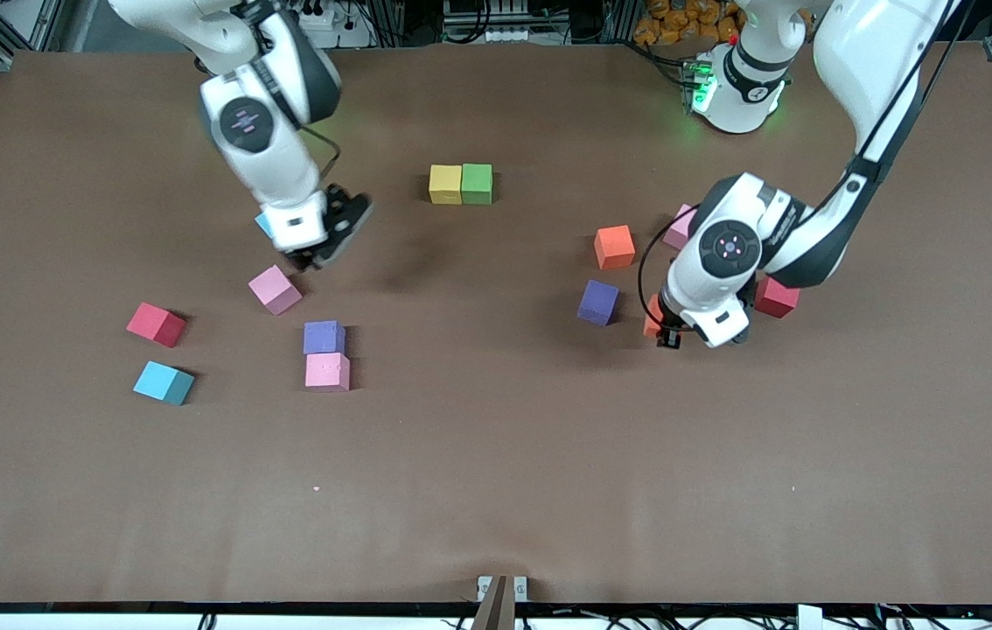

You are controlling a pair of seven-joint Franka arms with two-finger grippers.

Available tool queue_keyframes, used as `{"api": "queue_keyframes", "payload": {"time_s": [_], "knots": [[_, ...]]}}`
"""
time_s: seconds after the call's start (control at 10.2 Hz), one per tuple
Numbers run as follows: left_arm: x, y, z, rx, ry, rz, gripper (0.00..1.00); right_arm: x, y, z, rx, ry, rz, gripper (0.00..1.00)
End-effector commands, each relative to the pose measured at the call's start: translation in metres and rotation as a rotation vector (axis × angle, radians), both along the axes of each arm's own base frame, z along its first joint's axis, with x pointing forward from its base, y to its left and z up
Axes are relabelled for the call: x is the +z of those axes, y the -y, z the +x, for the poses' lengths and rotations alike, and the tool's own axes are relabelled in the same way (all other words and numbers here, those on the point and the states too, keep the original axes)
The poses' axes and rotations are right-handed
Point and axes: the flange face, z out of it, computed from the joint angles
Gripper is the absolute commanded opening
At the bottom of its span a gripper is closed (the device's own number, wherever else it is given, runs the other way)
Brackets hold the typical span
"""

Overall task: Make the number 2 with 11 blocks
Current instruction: 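Place the orange block beside green with the left gripper while right grasps pink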

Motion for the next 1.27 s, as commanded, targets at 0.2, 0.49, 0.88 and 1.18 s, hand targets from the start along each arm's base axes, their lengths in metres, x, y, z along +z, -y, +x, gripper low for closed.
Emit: {"api": "queue_keyframes", "payload": {"time_s": [0.2,0.49,0.88,1.18], "knots": [[0.016,0.090,-0.065,0.119,-0.015,-0.015,0.28,-0.012,0.103,0.012,-0.173,-0.070,-0.051,1.00],[-0.001,0.152,-0.128,0.210,-0.038,0.016,0.28,-0.032,0.106,0.023,-0.180,-0.048,-0.039,1.00],[-0.041,0.195,-0.224,0.333,-0.027,-0.006,0.28,-0.081,0.102,0.033,-0.145,-0.013,-0.012,1.00],[-0.060,0.220,-0.269,0.287,-0.062,-0.026,0.28,-0.101,0.103,0.034,-0.144,-0.012,-0.004,1.00]]}}
